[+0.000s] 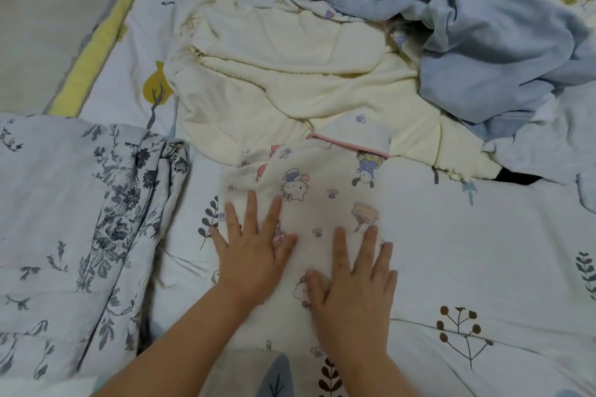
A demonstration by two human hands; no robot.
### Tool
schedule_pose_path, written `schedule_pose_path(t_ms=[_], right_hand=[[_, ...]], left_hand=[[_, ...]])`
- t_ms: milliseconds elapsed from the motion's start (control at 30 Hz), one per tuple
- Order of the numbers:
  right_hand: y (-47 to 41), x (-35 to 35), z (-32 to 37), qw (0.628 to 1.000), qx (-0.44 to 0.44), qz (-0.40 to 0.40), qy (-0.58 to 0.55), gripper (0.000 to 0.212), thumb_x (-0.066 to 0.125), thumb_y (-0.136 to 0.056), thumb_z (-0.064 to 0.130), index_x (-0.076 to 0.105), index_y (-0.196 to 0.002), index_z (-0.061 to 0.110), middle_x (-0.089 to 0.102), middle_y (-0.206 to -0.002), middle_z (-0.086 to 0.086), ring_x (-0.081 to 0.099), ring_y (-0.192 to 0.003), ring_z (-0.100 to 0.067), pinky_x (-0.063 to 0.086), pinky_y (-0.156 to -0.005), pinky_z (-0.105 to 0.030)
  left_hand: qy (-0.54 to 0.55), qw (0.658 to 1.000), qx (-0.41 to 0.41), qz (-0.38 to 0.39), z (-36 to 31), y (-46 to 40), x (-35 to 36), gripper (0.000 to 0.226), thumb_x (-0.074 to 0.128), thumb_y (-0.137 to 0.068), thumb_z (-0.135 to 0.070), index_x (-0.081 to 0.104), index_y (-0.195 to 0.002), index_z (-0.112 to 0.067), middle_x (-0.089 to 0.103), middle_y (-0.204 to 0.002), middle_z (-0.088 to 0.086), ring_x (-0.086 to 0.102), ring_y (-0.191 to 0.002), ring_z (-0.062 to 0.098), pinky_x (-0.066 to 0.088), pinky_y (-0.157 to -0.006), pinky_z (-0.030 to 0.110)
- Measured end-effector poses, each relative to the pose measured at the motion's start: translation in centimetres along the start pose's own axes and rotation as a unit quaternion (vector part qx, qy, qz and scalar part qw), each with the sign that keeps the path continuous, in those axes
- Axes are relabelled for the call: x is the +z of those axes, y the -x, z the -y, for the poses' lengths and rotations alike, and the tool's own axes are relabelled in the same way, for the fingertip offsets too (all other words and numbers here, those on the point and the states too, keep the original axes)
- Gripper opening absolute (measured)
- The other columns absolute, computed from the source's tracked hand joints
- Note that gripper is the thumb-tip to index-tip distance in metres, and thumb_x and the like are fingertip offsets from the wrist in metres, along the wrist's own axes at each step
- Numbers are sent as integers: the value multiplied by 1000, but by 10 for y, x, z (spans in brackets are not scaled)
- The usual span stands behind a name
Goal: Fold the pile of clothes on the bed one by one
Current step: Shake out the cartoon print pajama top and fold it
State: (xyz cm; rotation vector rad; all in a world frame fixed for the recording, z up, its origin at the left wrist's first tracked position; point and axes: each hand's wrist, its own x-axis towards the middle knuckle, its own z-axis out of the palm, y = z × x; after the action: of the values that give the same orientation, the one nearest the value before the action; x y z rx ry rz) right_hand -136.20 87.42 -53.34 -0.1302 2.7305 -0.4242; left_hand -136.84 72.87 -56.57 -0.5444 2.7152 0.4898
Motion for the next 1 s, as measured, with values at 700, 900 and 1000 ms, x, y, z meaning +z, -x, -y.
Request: schedule_pose_path(t_ms=[700,900,1000], right_hand=[[-18,-46,-30,908,105,105,-393,80,65,-84,32,15,-146,37,52,-107,19,53,-86,2,43,-73,-16],[-4,-63,-34,882,96,90,-452,56,66,-83,18,39,-130,32,61,-97,16,64,-78,-1,48,-56,-14],[9,-81,-35,878,84,82,-464,52,66,-81,18,42,-125,34,63,-96,13,65,-73,0,50,-53,-14]], left_hand=[[431,895,-52,100,20,13,-41,79,75,-76,-26,19,-122,-60,49,-99,-49,48,-90,-28,39,-65,-3],[524,841,-57,125,8,25,-57,84,76,-74,-11,31,-138,-45,56,-105,-32,60,-89,-13,50,-71,10],[534,837,-41,111,0,43,-71,80,75,-74,-9,37,-132,-48,60,-109,-27,62,-94,-8,51,-74,12]])
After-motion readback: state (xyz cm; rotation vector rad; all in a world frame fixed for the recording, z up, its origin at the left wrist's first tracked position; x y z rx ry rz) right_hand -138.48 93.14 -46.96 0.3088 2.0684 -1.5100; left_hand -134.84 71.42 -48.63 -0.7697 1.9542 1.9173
